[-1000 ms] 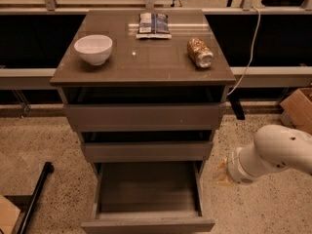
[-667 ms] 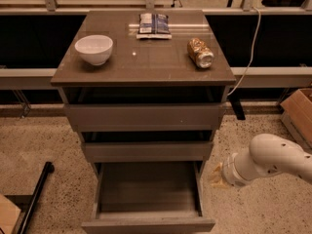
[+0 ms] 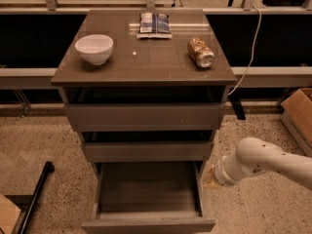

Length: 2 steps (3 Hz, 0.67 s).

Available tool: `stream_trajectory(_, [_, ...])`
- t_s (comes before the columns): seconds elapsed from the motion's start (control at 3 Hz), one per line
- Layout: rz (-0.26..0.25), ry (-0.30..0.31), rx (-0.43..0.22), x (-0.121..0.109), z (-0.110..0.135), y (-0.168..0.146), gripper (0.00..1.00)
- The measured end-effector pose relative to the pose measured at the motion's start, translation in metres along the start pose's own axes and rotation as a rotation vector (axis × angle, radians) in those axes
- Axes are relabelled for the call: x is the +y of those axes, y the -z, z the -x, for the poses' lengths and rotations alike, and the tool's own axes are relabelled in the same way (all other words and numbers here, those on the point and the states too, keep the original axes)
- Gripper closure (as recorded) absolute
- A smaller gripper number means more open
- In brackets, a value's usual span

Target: Close bottom drawer

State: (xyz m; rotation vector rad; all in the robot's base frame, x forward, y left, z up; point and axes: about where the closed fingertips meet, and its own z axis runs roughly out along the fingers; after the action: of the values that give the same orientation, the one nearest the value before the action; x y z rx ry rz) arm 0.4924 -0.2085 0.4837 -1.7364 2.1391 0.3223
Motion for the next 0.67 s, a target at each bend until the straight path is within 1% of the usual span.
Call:
stream_trajectory(0.33, [0.006,0.004,-0.002,0.001,0.004,-0.002,1.0])
stream_trajectory(0.67, [0.077,-0.006,-0.022,0.018,0.007,-0.031,1.0])
